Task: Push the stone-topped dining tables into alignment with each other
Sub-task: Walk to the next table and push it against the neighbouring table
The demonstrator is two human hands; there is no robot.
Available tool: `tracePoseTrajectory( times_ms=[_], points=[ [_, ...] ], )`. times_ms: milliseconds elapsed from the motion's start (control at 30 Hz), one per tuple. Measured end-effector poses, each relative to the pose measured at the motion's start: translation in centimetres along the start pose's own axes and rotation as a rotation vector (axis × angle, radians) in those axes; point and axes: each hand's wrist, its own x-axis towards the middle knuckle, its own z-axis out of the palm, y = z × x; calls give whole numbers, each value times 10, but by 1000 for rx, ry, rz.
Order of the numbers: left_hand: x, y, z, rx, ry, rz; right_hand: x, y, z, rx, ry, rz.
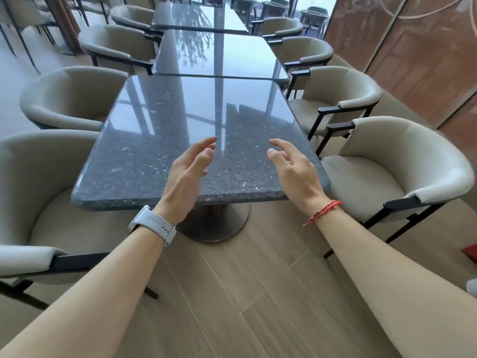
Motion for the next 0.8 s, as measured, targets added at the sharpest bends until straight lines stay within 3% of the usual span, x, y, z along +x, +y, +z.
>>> tracePoseTrajectory(
  times_ms=[467, 800],
  points=[
    [-112, 67, -5, 20, 149, 18, -80, -26, -29, 243, -160, -53],
    [-194, 89, -79, 22, 349, 47, -127, -82, 31, 313, -342, -167]
  ],
)
